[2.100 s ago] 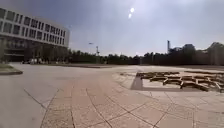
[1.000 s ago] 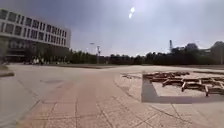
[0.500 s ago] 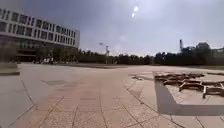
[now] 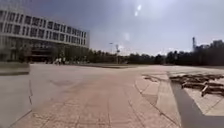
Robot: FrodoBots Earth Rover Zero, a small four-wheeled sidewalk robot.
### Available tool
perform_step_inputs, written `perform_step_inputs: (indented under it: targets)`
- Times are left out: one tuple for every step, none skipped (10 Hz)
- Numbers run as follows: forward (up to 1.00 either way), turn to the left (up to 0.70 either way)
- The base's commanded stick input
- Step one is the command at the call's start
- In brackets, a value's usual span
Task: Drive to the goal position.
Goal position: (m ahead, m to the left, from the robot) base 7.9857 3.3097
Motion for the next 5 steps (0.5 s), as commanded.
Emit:
perform_step_inputs:
  targets:
    - [0.70,0.22]
    - [0.70,0.22]
    - [0.70,0.22]
    - [0.70,0.22]
    - [0.70,0.22]
